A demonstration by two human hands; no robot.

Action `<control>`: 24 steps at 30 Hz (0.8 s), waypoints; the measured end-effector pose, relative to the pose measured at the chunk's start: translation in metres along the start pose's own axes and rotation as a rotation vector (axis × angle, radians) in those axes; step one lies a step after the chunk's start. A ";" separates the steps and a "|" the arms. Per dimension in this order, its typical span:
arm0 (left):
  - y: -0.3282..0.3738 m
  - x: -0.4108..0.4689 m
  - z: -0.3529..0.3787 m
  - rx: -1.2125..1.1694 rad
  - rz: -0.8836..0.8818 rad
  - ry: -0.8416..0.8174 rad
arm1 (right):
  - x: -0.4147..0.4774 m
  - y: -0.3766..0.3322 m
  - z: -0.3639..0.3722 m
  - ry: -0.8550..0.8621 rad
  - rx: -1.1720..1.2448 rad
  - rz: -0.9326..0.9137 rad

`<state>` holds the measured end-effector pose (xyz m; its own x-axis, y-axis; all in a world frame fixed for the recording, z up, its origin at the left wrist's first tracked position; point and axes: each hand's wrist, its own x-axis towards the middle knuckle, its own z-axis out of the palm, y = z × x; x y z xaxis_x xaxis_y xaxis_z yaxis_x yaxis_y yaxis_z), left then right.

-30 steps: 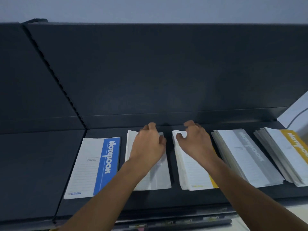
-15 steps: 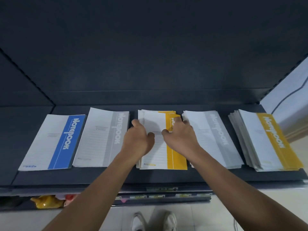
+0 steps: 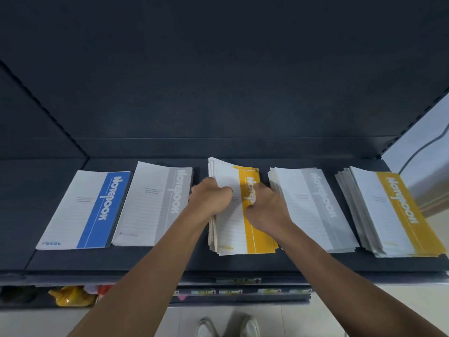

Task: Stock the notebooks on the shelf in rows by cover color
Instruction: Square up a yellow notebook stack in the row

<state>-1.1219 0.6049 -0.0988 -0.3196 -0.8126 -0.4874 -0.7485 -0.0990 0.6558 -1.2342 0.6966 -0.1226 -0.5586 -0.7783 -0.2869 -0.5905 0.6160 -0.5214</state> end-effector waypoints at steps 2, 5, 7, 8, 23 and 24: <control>0.004 -0.003 -0.003 -0.005 0.005 -0.028 | -0.001 -0.001 -0.001 -0.026 0.029 0.004; -0.001 -0.003 -0.006 -0.032 0.041 -0.046 | -0.006 -0.005 -0.004 -0.049 0.144 0.033; -0.008 -0.004 -0.008 -0.080 0.095 -0.043 | -0.008 -0.006 -0.008 -0.040 0.261 0.046; -0.010 -0.006 -0.010 -0.108 0.119 -0.041 | -0.010 -0.007 -0.010 -0.033 0.333 0.049; -0.033 -0.040 -0.021 -0.435 0.566 -0.006 | -0.049 -0.009 -0.026 0.260 0.649 -0.227; -0.033 -0.042 -0.022 -0.436 0.573 -0.024 | -0.050 -0.007 -0.024 0.252 0.647 -0.222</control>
<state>-1.0710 0.6298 -0.0880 -0.6092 -0.7930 -0.0070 -0.1610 0.1151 0.9802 -1.2156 0.7340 -0.0851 -0.6290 -0.7767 0.0337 -0.2862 0.1910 -0.9389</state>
